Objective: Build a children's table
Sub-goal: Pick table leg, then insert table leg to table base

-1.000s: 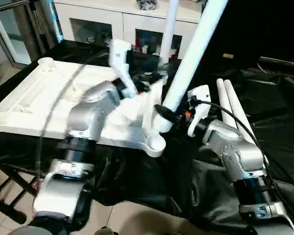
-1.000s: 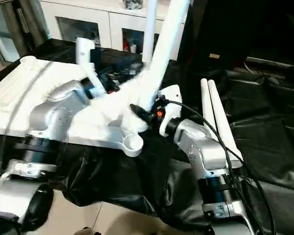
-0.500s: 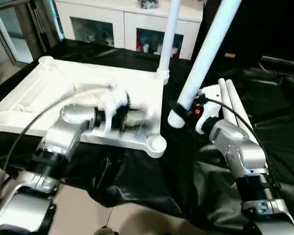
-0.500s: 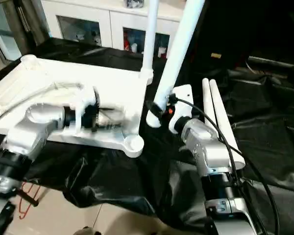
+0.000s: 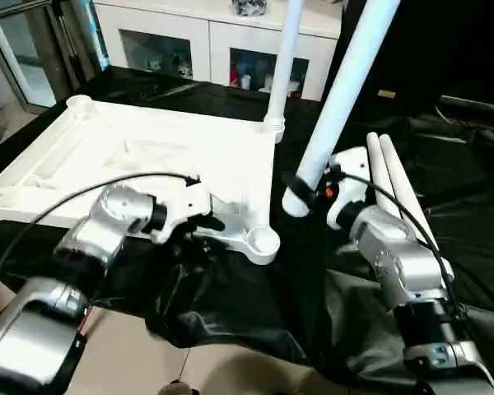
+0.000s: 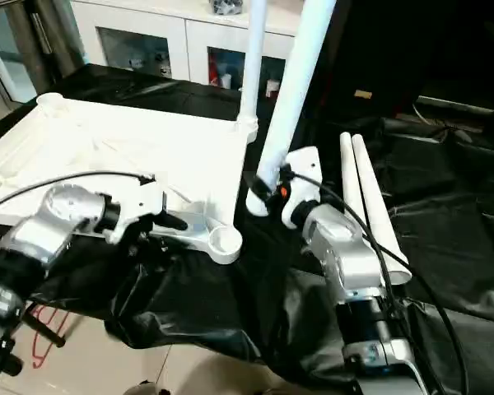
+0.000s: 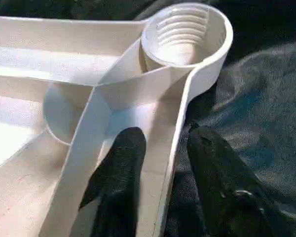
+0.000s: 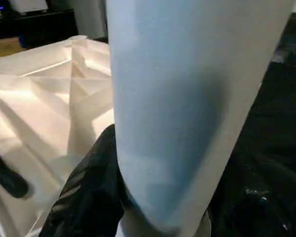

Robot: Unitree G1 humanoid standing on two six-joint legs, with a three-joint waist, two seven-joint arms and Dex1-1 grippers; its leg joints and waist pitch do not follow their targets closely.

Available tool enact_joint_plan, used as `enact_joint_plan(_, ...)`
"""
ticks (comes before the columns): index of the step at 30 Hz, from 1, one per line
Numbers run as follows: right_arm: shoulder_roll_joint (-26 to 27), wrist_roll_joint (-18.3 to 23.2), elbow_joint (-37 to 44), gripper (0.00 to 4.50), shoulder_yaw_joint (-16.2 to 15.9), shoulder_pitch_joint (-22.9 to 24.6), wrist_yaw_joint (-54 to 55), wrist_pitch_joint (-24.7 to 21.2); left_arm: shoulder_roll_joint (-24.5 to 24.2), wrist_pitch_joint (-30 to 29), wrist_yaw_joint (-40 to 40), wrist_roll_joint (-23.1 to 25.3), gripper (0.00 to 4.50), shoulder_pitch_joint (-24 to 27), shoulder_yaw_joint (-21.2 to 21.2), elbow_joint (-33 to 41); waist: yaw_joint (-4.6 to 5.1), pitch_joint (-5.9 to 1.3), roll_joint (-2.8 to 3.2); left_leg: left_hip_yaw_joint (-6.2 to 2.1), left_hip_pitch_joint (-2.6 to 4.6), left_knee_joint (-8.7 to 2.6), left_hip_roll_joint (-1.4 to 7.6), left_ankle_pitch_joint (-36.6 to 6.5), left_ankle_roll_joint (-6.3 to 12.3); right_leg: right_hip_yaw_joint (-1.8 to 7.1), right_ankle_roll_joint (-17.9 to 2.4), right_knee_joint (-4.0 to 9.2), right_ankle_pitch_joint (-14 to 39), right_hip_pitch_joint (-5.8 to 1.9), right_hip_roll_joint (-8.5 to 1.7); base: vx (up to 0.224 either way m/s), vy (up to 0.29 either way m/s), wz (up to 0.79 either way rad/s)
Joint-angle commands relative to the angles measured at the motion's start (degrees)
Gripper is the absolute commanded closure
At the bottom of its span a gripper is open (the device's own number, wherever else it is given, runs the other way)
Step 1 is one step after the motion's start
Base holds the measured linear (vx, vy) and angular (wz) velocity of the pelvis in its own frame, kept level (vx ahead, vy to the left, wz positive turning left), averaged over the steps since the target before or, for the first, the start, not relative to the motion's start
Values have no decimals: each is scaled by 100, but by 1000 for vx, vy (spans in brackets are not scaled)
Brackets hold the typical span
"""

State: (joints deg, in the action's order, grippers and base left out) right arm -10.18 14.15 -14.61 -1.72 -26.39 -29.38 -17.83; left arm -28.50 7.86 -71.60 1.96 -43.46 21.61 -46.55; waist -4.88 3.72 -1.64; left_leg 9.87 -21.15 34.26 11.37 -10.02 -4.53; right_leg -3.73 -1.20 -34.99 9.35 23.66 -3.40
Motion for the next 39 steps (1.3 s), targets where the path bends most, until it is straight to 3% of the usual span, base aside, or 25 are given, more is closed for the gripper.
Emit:
enact_joint_plan(1, -48, 113, 202, 262, 22, 40, -61, -48, 45, 212, -89, 74, 318, -146, 34, -206, 12, -431, 44, -34, 85, -435, 163, -1178, -147, 305, -932, 393, 1444, -332, -467, 0, 0, 0)
enact_joint_plan(14, -59, 105, 254, 262, 30, 64, -200, -105, 190, 613, -186, 173, 410, -362, -75, -921, -4, -430, 25, -30, 100, -424, 170, -1205, -110, 304, -941, 421, 1598, -314, -484, 0, 0, 0)
enact_joint_plan(17, -62, 92, 249, 262, 29, 62, -226, -103, 200, 665, -205, 205, 429, -374, -68, -1009, -4, -432, 32, -33, 93, -429, 178, -1158, -94, 301, -992, 402, 1471, -319, -484, 0, 0, 0)
enact_joint_plan(20, -70, 96, 247, 262, 2, 53, -281, -131, 241, 694, -218, 223, 443, -372, -94, -1069, 20, -437, 3, -35, 59, -423, 162, -1080, -73, 298, -1000, 383, 1376, -356, -487, 0, 0, 0)
enact_joint_plan(26, -175, 211, 340, 262, -173, 25, -662, -530, 474, 108, -312, -67, 450, -270, -310, -773, 47, -432, 45, -25, 87, -409, 168, -1089, 4, 298, -1133, 393, 1352, -344, -477, 0, 0, 0)
enact_joint_plan(29, -271, 275, 396, 262, -265, 17, -891, -754, 667, -69, -67, -144, 450, -148, -387, -651, 23, -432, 26, -15, 83, -397, 176, -1094, 56, 297, -1206, 393, 1228, -354, -476, 0, 0, 0)
enact_joint_plan(34, -375, 156, 322, 262, -367, -16, -1003, -803, 956, -290, 218, -236, 450, 124, -438, -278, -12, -414, -4, -17, 85, -399, 172, -1151, 49, 291, -1070, 435, 1623, -340, -480, 0, 0, 0)
enact_joint_plan(35, -412, 145, 302, 262, -408, -44, -1044, -858, 1037, -351, 315, -199, 450, 205, -427, -155, -19, -418, -45, -18, 88, -398, 168, -1151, 53, 290, -983, 446, 1806, -343, -487, 0, 0, 0)
enact_joint_plan(39, -479, 63, 266, 262, -489, -80, -1083, -855, 1052, -338, 519, -36, 450, 248, -387, -87, -10, -408, -35, -26, 91, -405, 168, -1192, 36, 284, -814, 485, 2084, -313, -478, 0, 0, 0)
